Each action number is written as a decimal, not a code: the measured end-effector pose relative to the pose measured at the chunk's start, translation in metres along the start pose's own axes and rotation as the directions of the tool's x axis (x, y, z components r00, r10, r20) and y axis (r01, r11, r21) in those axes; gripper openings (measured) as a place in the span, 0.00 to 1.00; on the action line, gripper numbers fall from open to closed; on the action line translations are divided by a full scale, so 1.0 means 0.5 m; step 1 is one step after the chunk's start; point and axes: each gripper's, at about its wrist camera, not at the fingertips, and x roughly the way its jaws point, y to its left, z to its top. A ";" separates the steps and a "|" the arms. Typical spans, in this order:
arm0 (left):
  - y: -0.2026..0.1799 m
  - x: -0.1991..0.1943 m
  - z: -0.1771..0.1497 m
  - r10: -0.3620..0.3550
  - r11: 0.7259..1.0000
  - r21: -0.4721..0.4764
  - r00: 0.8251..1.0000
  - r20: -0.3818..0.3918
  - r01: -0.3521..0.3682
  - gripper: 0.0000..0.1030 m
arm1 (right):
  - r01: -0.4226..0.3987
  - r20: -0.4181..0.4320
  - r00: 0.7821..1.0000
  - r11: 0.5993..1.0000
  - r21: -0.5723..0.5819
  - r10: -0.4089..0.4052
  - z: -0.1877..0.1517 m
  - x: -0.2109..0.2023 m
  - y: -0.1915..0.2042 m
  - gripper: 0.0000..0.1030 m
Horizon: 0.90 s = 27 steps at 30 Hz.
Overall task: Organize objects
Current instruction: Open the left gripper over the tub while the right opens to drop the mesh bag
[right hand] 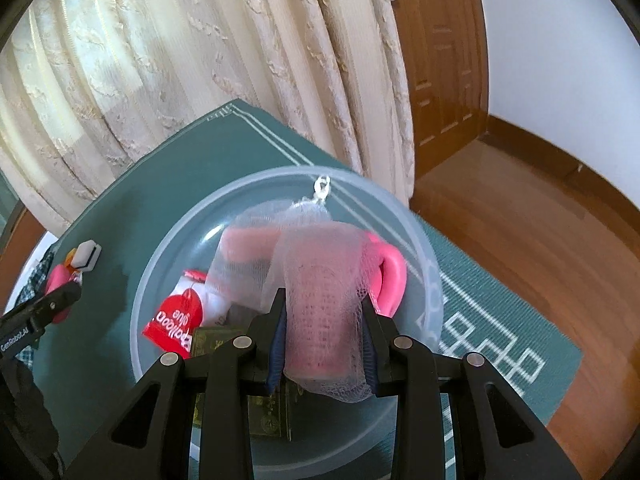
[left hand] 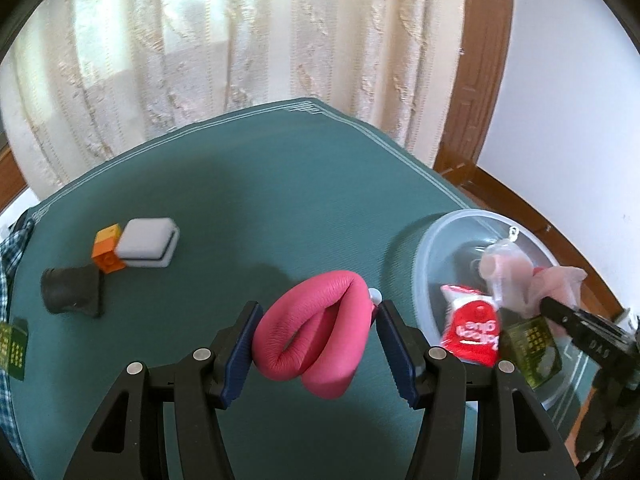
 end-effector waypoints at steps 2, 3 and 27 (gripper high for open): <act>-0.015 0.004 0.007 -0.012 1.000 0.017 1.000 0.003 0.012 0.60 | -0.007 0.002 1.000 1.000 -0.002 0.007 -0.001 0.001 0.000 0.32; -0.025 0.008 0.011 -0.019 0.999 0.028 1.000 0.005 0.019 0.60 | -0.011 0.002 1.000 1.000 -0.001 0.011 -0.003 0.001 -0.001 0.32; -0.191 0.132 0.074 -0.149 0.974 0.163 0.987 -0.057 0.157 0.60 | -0.058 0.012 0.998 0.998 -0.019 0.059 -0.006 0.003 -0.010 0.32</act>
